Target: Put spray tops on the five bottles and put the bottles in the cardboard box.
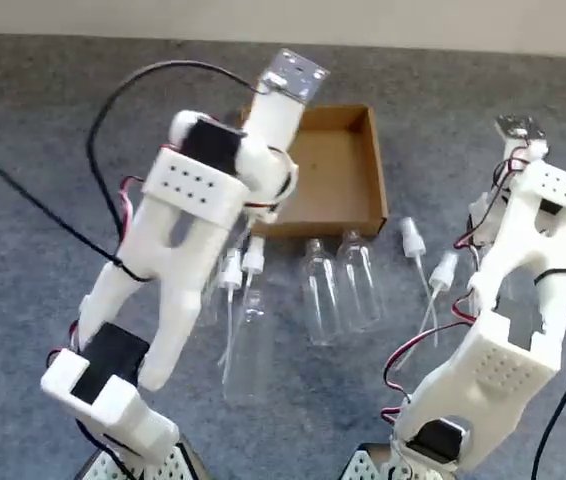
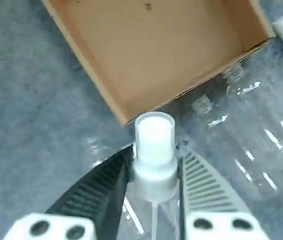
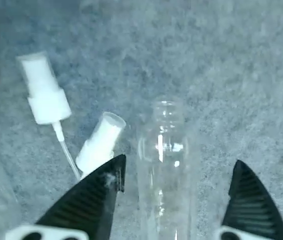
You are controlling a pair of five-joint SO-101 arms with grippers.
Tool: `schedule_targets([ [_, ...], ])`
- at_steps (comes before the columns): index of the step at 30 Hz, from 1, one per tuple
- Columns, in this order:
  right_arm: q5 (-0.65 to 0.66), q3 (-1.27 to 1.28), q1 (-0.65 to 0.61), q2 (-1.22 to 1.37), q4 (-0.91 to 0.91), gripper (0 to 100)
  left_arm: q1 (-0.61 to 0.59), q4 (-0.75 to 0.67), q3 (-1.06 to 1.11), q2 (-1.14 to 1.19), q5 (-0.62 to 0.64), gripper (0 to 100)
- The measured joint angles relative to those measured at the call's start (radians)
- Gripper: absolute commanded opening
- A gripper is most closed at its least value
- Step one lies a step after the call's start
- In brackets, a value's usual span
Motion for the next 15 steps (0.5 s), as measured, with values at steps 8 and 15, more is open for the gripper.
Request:
schedule_targets([
  [8,-0.006,-0.127,0.003,0.216,-0.005,27.6,-0.149,0.089,-0.087,0.0,-0.038,9],
  [15,-0.006,-0.201,0.005,0.307,-0.002,11.7,-0.161,0.089,-0.087,0.0,-0.04,9],
])
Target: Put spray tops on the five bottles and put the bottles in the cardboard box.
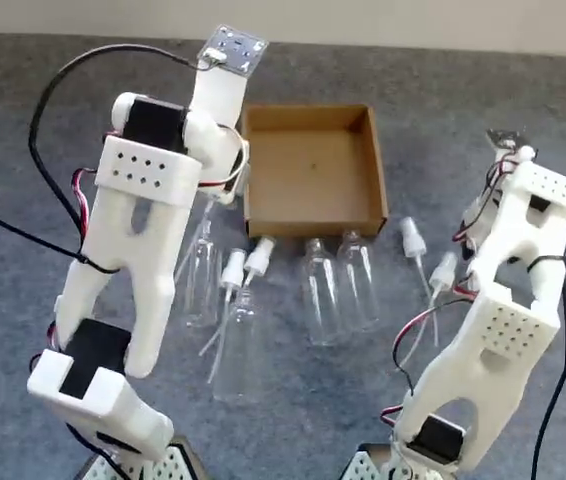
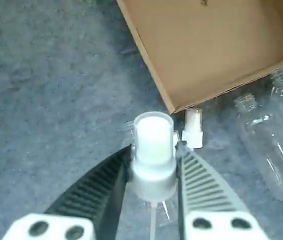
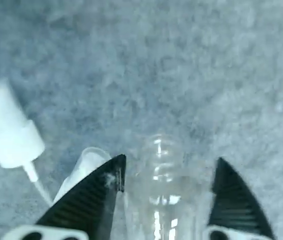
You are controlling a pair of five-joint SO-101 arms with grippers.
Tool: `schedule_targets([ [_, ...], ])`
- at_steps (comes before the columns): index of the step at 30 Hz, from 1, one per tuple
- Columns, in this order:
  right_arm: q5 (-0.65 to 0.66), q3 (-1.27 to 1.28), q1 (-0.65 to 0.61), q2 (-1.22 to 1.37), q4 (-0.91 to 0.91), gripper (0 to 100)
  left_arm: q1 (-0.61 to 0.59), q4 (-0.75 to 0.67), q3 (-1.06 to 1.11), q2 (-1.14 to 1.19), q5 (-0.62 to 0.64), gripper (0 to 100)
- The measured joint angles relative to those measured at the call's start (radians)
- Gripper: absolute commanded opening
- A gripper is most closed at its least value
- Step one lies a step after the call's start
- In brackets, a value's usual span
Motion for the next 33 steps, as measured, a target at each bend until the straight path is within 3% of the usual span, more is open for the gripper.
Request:
schedule_targets([
  [4,0.0,-0.002,0.008,0.017,0.0,12.8,0.0,0.0,0.0,0.0,0.0,9],
  [11,0.057,-0.054,0.026,0.017,0.133,25.1,0.0,0.0,0.0,0.0,0.0,9],
  [20,0.063,-0.235,0.04,-0.006,0.252,25.3,0.0,0.018,0.0,0.0,-0.029,9],
  [26,0.086,-0.003,0.061,-0.226,0.252,25.3,0.0,0.071,0.048,-0.153,-0.064,6],
  [29,0.089,0.152,0.061,-0.391,0.23,25.3,0.0,0.071,0.176,-0.315,-0.072,6],
  [33,0.092,0.428,0.061,-0.582,0.066,25.3,0.0,0.072,0.408,-0.54,-0.13,6],
])
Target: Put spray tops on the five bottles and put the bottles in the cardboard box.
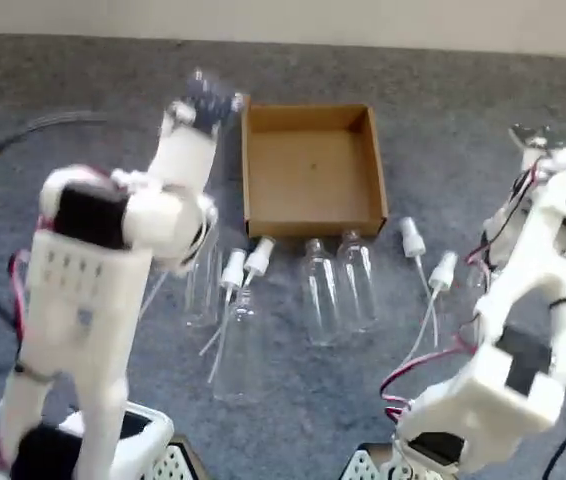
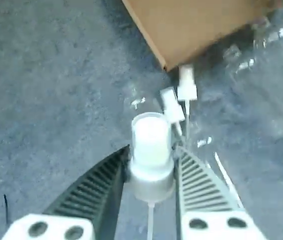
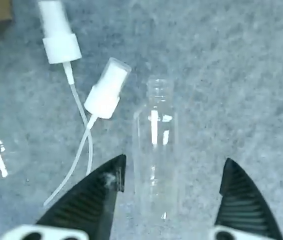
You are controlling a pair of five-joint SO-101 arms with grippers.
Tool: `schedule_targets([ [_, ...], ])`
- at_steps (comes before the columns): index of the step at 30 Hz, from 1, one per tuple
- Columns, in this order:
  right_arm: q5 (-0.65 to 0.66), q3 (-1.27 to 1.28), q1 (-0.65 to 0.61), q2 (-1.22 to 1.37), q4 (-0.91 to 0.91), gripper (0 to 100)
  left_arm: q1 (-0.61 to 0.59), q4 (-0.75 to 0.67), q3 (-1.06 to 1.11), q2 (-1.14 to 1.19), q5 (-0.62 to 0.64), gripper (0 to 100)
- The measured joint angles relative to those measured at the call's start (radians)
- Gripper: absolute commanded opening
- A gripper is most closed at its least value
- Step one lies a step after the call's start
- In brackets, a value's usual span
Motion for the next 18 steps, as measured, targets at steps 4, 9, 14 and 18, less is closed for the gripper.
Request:
schedule_targets([
  [4,0.006,0.298,-0.008,-0.118,-0.215,25.2,0.0,-0.018,0.212,-0.189,-0.017,6],
  [9,0.006,0.457,-0.046,-0.226,-0.278,25.2,0.0,-0.086,0.379,-0.29,-0.021,6],
  [14,0.006,0.465,-0.041,-0.281,-0.279,25.4,0.0,-0.138,0.408,-0.292,-0.043,6],
  [18,0.006,0.462,-0.044,-0.255,-0.279,25.6,0.0,-0.144,0.411,-0.292,-0.043,6],
])
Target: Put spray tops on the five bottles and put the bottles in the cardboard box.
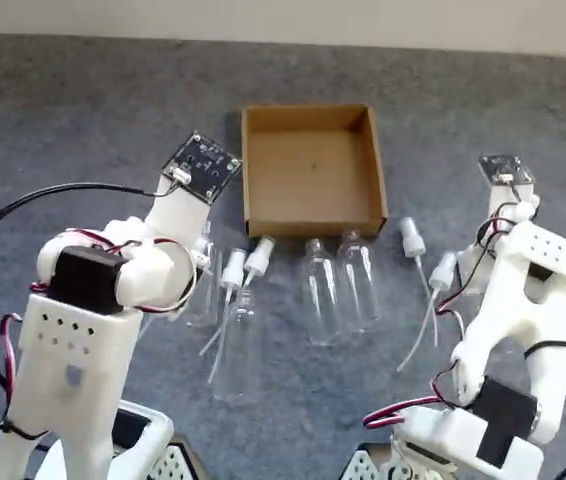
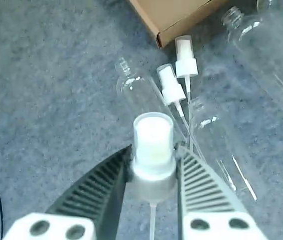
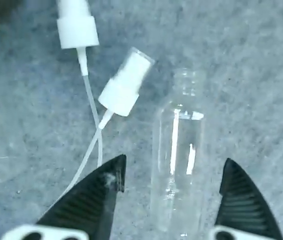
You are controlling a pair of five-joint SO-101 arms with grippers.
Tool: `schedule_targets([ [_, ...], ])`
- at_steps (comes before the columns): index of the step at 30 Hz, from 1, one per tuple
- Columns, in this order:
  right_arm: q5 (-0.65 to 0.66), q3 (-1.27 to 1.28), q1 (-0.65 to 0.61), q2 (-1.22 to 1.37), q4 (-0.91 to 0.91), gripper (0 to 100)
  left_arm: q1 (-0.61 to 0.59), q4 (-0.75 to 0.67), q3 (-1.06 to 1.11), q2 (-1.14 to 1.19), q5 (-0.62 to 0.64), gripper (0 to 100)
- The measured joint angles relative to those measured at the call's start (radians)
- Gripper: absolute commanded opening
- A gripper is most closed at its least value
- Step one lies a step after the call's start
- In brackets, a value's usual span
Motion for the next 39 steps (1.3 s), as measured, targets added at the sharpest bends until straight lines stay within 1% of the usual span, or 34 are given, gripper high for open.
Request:
schedule_targets([
  [3,0.0,-0.057,0.0,0.087,0.005,25.7,-0.002,0.0,0.002,0.0,0.0,6],
  [9,0.0,-0.296,0.023,0.304,0.095,25.7,-0.002,0.0,0.009,0.0,-0.002,6],
  [13,0.002,-0.411,0.028,0.434,0.103,25.7,-0.002,0.0,0.009,0.0,-0.002,6],
  [18,0.04,-0.436,0.026,0.522,0.106,25.7,-0.002,0.0,0.009,0.0,-0.002,6],
  [24,0.054,-0.436,0.031,0.545,0.106,25.1,-0.002,0.0,0.009,0.0,-0.002,6],
  [29,0.055,-0.436,0.055,0.545,0.106,15.9,-0.002,0.0,0.009,0.0,-0.002,6],
  [33,0.055,-0.436,0.068,0.545,0.106,10.4,-0.002,0.0,0.009,0.0,-0.002,6],
  [37,0.055,-0.436,0.071,0.545,0.106,0.3,-0.002,0.0,0.009,0.0,-0.002,6],
  [39,0.055,-0.44,0.071,0.545,0.132,0.5,-0.002,0.0,0.009,0.0,-0.002,6],
])
